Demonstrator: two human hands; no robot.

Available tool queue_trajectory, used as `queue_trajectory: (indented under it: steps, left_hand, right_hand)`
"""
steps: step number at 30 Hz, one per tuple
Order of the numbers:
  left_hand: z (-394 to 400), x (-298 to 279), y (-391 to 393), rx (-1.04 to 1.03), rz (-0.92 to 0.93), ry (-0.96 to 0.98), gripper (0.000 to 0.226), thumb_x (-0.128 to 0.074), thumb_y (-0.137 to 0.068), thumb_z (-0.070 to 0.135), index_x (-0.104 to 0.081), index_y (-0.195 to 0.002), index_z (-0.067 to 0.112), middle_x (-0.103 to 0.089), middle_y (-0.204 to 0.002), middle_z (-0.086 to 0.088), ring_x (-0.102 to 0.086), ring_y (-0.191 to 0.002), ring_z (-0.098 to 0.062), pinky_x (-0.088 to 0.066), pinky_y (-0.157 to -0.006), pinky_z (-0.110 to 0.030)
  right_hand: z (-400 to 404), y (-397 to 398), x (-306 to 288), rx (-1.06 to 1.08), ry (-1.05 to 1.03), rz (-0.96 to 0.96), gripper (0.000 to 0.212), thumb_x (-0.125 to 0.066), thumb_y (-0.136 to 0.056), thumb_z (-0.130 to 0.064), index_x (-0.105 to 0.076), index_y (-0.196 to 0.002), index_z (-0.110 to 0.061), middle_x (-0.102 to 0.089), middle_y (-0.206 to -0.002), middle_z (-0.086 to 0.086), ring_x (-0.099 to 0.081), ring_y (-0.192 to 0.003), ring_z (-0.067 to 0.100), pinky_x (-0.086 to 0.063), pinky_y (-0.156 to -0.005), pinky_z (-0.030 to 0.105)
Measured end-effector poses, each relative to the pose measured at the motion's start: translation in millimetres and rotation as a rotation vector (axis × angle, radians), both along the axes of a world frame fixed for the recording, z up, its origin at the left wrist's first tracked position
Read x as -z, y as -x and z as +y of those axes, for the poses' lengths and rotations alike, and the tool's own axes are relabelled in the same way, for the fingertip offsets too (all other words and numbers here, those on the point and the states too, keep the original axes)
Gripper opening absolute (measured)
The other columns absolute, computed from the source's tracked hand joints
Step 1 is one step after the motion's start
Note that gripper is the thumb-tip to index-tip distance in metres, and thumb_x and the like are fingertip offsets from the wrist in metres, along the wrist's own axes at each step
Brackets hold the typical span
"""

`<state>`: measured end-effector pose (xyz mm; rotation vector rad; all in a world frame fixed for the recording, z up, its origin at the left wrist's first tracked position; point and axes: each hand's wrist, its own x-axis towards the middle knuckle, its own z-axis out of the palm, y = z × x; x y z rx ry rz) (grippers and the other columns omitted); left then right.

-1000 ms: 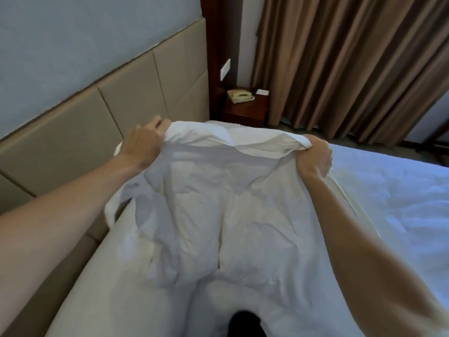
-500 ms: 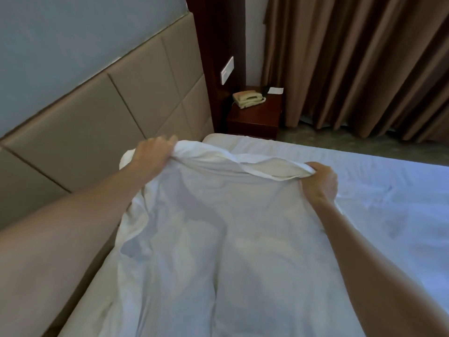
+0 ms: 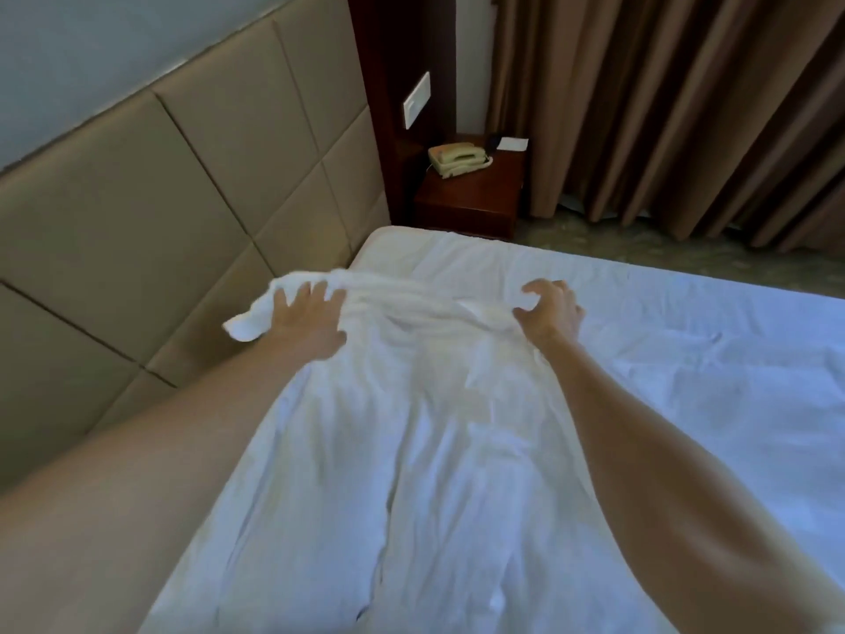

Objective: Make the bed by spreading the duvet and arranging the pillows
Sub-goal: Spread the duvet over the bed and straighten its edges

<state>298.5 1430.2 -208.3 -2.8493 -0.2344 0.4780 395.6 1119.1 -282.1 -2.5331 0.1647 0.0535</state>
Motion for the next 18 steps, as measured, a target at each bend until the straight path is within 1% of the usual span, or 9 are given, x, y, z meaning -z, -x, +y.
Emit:
queue_trajectory:
  steps: [2, 4, 6, 7, 9, 12, 14, 16, 18]
  left_hand:
    - [-4, 12, 34, -0.034, 0.222, 0.088, 0.062, -0.045, -0.097, 0.045, -0.023, -0.151, 0.025, -0.019, -0.159, -0.004, -0.021, -0.145, -0.027, -0.020, -0.115, -0.051]
    - [-2, 10, 62, -0.104, 0.306, 0.173, 0.049, -0.045, -0.098, 0.042, -0.038, -0.143, 0.023, -0.032, -0.150, -0.003, -0.037, -0.135, -0.026, -0.030, -0.106, -0.043]
    - [5, -2, 91, -0.164, 0.282, 0.263, 0.033, -0.045, -0.097, 0.040, -0.050, -0.126, 0.025, -0.045, -0.138, -0.001, -0.046, -0.123, -0.024, -0.037, -0.098, -0.037]
    - [7, -10, 107, -0.185, 0.247, 0.295, 0.027, -0.046, -0.094, 0.041, -0.054, -0.115, 0.027, -0.050, -0.132, -0.001, -0.049, -0.117, -0.024, -0.041, -0.096, -0.038]
    - [8, -28, 143, -0.226, 0.195, 0.345, 0.019, -0.046, -0.092, 0.040, -0.055, -0.102, 0.026, -0.054, -0.121, -0.001, -0.053, -0.109, -0.023, -0.047, -0.090, -0.040]
    - [-7, -46, 203, -0.251, 0.153, 0.359, 0.020, -0.045, -0.091, 0.034, -0.057, -0.102, 0.023, -0.054, -0.113, -0.001, -0.053, -0.112, -0.023, -0.048, -0.087, -0.038]
    - [-23, -50, 247, -0.225, 0.128, 0.345, 0.022, -0.044, -0.089, 0.034, -0.058, -0.100, 0.022, -0.056, -0.102, 0.002, -0.051, -0.112, -0.021, -0.048, -0.082, -0.034]
    - [-47, -55, 292, -0.208, 0.114, 0.370, 0.018, -0.044, -0.093, 0.029, -0.057, -0.098, 0.017, -0.053, -0.088, 0.002, -0.052, -0.095, -0.019, -0.043, -0.070, -0.028]
    - [-73, -56, 335, -0.198, 0.126, 0.410, 0.019, -0.046, -0.093, 0.027, -0.057, -0.100, 0.014, -0.056, -0.088, 0.000, -0.053, -0.080, -0.020, -0.042, -0.066, -0.028]
  right_hand:
    - [7, 18, 4, -0.071, -0.100, 0.021, 0.024, -0.069, -0.086, -0.018, -0.069, -0.110, -0.019, -0.063, -0.124, 0.005, -0.058, -0.115, 0.022, -0.043, -0.098, 0.035]
    - [12, 34, -5, -0.063, -0.213, 0.061, 0.020, -0.065, -0.086, -0.011, -0.072, -0.104, -0.014, -0.069, -0.114, 0.006, -0.062, -0.109, 0.022, -0.049, -0.090, 0.032]
    - [17, 53, -20, -0.069, -0.255, 0.103, 0.019, -0.057, -0.083, -0.005, -0.074, -0.091, -0.006, -0.072, -0.103, 0.011, -0.064, -0.103, 0.028, -0.055, -0.083, 0.034]
    - [19, 65, -27, -0.095, -0.252, 0.116, 0.022, -0.052, -0.081, -0.005, -0.073, -0.084, -0.002, -0.072, -0.095, 0.016, -0.066, -0.097, 0.032, -0.057, -0.079, 0.038]
    - [17, 98, -37, -0.138, -0.225, 0.128, 0.025, -0.048, -0.081, -0.008, -0.071, -0.078, 0.001, -0.072, -0.087, 0.019, -0.068, -0.088, 0.034, -0.057, -0.073, 0.038]
    - [-4, 162, -40, -0.187, -0.192, 0.134, 0.024, -0.055, -0.089, -0.017, -0.075, -0.087, -0.006, -0.073, -0.089, 0.012, -0.067, -0.089, 0.028, -0.055, -0.079, 0.032]
    - [-28, 209, -37, -0.195, -0.201, 0.143, 0.022, -0.057, -0.088, -0.016, -0.075, -0.085, -0.004, -0.074, -0.083, 0.012, -0.069, -0.085, 0.027, -0.057, -0.081, 0.035]
    - [-56, 261, -38, -0.181, -0.211, 0.161, 0.018, -0.058, -0.085, -0.015, -0.074, -0.078, -0.008, -0.071, -0.069, 0.006, -0.069, -0.074, 0.021, -0.058, -0.074, 0.032]
    - [-88, 315, -43, -0.177, -0.208, 0.167, 0.020, -0.058, -0.083, -0.012, -0.069, -0.067, -0.014, -0.067, -0.061, 0.001, -0.064, -0.057, 0.012, -0.054, -0.059, 0.023]
